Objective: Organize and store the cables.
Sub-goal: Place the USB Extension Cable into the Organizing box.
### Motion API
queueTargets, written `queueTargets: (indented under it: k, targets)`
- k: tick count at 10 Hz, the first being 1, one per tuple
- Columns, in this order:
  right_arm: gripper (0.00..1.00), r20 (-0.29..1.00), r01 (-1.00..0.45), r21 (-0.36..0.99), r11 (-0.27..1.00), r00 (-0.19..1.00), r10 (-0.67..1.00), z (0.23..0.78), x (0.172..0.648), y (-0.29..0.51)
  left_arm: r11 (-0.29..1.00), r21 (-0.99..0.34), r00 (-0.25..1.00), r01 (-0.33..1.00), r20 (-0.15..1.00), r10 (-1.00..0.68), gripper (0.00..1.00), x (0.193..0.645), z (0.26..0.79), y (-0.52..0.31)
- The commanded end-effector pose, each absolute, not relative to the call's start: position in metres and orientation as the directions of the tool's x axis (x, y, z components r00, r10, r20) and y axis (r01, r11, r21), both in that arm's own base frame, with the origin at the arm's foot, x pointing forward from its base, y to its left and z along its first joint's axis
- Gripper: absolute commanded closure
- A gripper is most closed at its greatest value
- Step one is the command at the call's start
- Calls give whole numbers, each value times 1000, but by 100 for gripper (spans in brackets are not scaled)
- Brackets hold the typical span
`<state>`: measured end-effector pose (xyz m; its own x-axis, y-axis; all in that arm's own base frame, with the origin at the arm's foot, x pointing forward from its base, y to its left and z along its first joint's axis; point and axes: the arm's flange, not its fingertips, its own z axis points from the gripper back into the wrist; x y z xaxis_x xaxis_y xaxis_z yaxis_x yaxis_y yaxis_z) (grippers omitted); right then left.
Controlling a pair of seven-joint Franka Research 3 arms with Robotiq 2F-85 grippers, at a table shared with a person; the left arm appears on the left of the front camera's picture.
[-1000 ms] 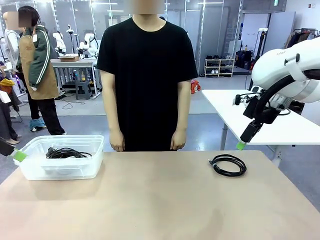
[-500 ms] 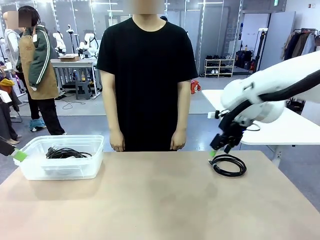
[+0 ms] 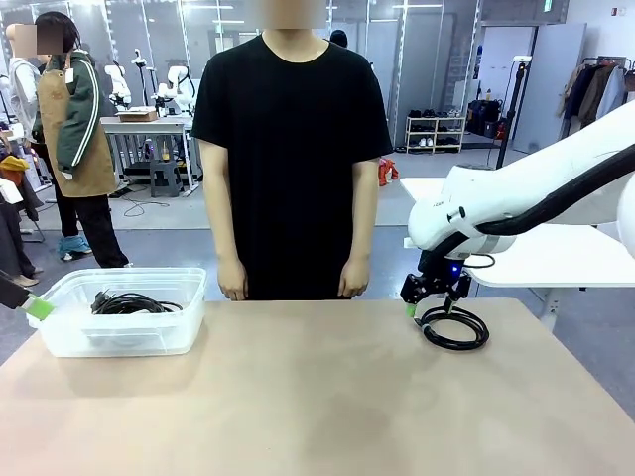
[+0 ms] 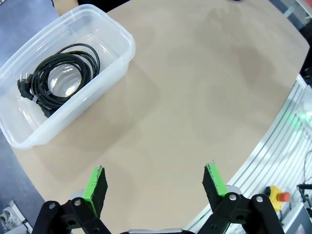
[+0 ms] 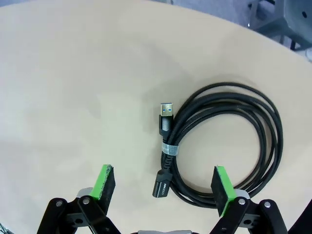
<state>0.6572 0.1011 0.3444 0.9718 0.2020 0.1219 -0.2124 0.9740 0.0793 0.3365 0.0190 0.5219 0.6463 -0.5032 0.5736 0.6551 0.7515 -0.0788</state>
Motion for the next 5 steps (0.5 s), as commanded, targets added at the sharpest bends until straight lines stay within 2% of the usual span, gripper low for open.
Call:
queueTargets:
  k: [1, 5]
  targets:
    - [0, 92, -146, 48, 988, 986, 141, 337, 662, 110, 767, -73, 655, 637, 575, -490, 0, 335, 523, 16]
    - [0, 122, -98, 16, 995, 988, 96, 316, 659, 112, 767, -73, 655, 637, 575, -490, 0, 335, 523, 16]
